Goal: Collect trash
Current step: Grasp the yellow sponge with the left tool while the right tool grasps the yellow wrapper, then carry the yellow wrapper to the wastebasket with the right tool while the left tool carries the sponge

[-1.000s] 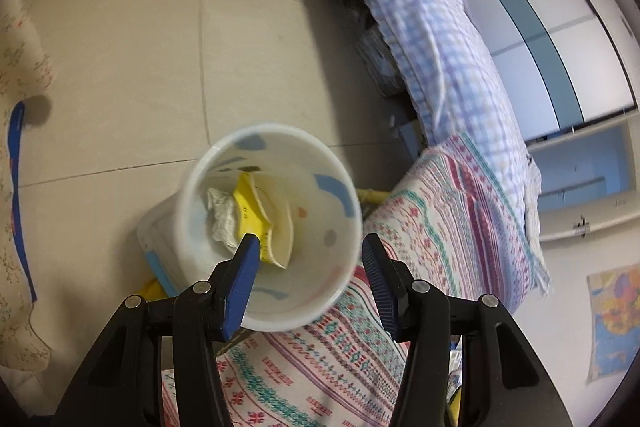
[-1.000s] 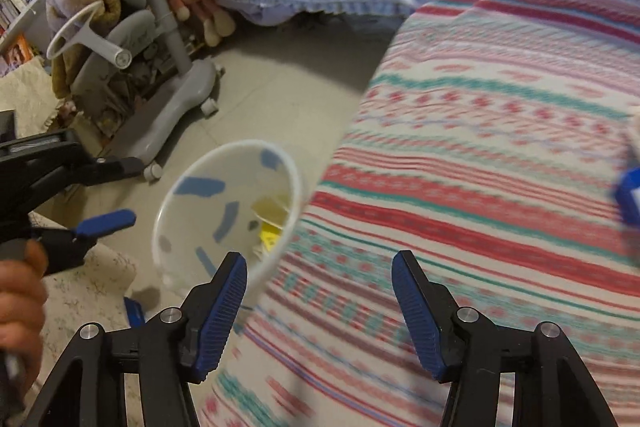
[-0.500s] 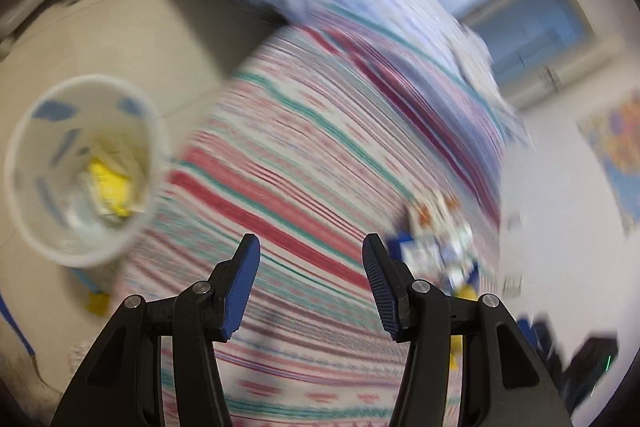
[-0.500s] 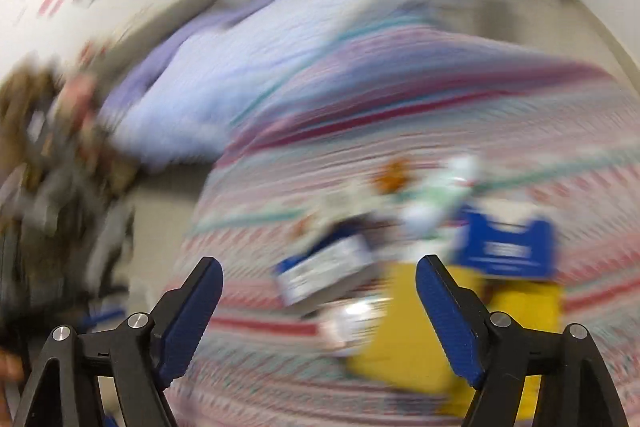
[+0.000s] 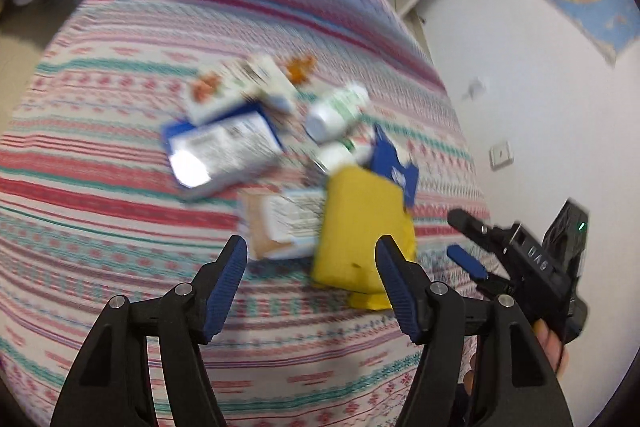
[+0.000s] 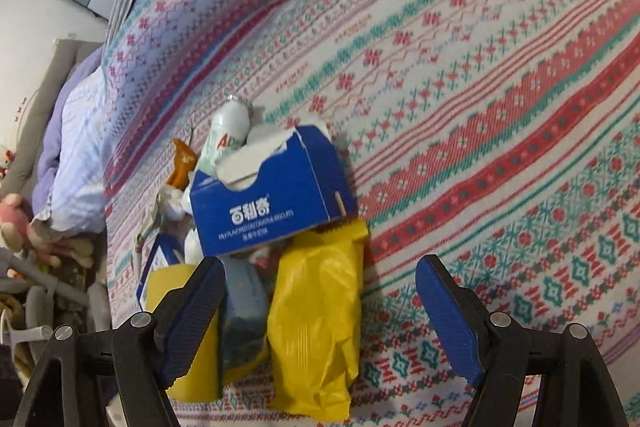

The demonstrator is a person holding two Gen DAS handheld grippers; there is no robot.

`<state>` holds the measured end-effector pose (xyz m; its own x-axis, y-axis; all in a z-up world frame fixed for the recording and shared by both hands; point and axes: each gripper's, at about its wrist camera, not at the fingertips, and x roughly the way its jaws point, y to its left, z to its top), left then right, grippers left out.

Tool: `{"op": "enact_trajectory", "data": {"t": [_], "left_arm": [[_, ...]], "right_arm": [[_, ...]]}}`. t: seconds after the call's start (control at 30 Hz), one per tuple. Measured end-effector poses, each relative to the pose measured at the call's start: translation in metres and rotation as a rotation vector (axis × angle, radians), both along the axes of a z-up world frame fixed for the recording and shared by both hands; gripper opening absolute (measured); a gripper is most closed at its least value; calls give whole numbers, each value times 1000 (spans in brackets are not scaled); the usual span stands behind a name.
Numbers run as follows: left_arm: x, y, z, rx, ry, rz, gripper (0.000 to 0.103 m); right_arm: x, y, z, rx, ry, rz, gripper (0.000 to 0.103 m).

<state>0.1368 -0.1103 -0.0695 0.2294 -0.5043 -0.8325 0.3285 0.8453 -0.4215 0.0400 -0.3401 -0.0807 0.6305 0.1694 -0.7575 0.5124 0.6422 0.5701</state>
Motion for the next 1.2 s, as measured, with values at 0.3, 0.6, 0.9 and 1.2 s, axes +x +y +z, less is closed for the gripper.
{"op": "enact_trajectory", "data": {"t": [0.3, 0.6, 0.9, 1.2], "left_arm": [[-9, -38, -23, 82, -17, 5, 41], [-13, -23, -19, 24, 7, 33, 30], [-14, 5, 4, -29, -29, 70, 30], [-4, 36, 11, -66, -13, 130, 30]], "right_arm": [[5, 4, -9, 5, 58, 40, 83], [11, 8, -19, 8, 94, 70, 72], [18, 20, -23, -19, 126, 109, 68], [17, 38, -4, -60, 41, 139, 6]]}}
